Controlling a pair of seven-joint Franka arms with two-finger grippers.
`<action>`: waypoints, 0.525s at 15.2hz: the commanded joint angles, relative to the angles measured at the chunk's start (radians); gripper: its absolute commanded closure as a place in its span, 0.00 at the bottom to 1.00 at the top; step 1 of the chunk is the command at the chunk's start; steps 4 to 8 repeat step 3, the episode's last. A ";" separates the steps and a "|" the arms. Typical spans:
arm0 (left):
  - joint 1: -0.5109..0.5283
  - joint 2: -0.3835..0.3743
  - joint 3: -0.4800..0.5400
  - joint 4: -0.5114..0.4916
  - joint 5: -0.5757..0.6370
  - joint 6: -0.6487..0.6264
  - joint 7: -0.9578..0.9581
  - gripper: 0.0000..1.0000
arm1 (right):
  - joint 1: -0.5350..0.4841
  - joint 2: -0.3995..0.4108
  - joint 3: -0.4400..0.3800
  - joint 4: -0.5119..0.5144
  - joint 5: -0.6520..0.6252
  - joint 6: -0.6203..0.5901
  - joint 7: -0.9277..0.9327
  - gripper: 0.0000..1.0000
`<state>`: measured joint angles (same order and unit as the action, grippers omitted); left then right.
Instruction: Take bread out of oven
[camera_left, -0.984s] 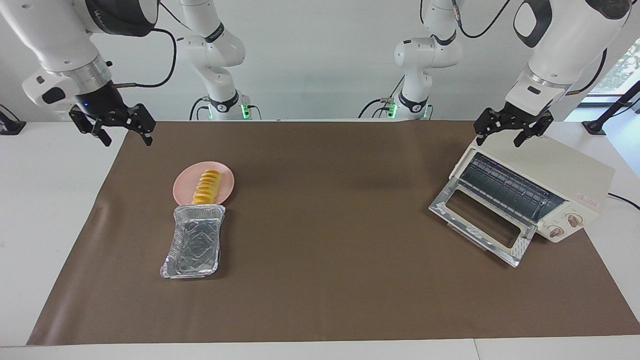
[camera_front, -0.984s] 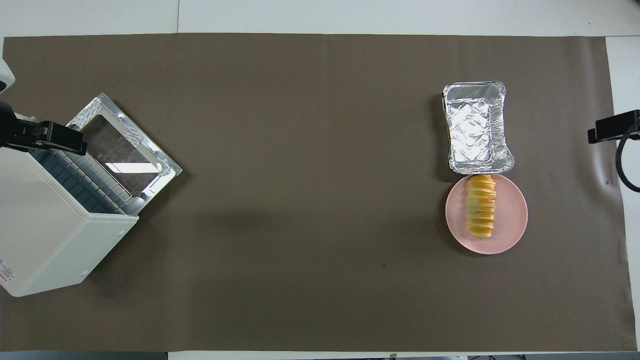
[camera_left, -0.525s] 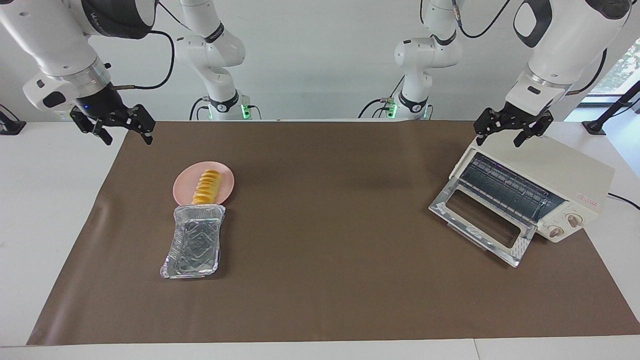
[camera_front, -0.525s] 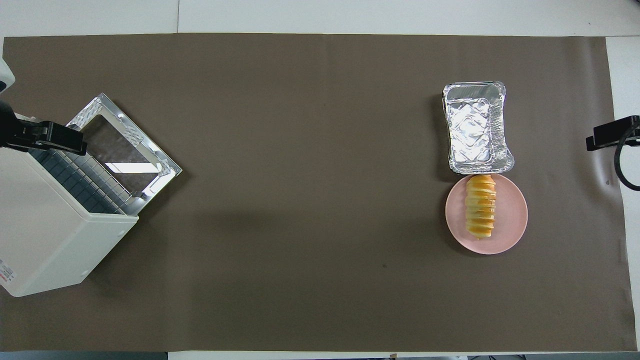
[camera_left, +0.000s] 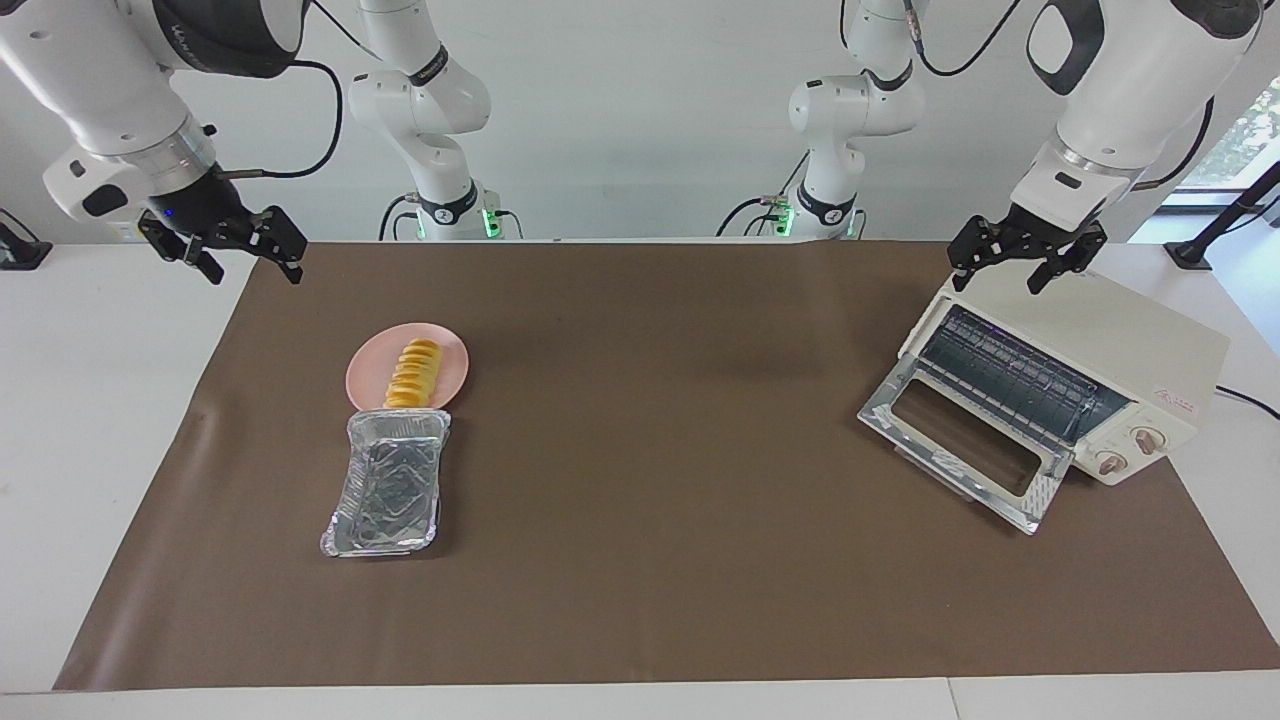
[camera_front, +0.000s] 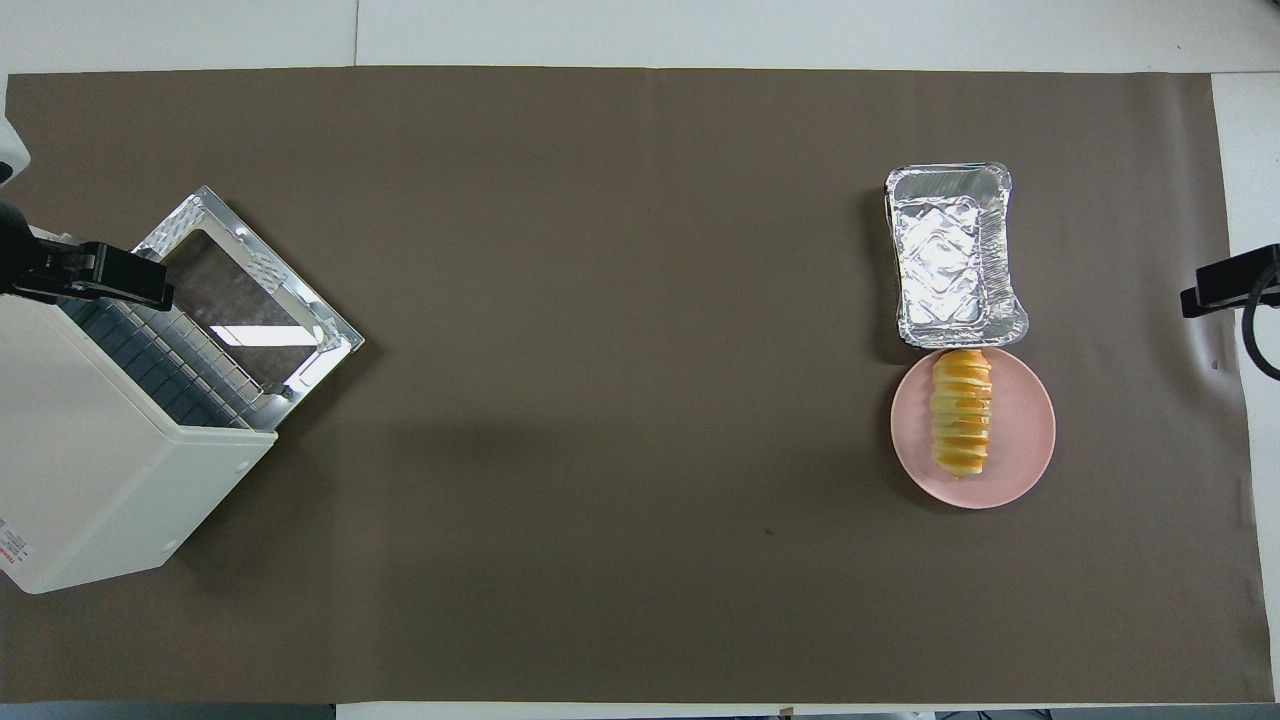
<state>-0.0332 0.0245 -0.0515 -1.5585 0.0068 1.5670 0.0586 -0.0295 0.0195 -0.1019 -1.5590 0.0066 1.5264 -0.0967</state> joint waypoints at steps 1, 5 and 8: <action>0.010 -0.028 -0.004 -0.025 -0.021 0.005 -0.008 0.00 | -0.017 -0.004 0.011 0.002 -0.017 -0.011 0.015 0.00; 0.010 -0.028 -0.004 -0.025 -0.021 0.005 -0.008 0.00 | -0.015 -0.006 0.011 0.000 -0.017 -0.011 0.017 0.00; 0.010 -0.028 -0.004 -0.025 -0.021 0.005 -0.008 0.00 | -0.015 -0.006 0.011 0.000 -0.017 -0.011 0.017 0.00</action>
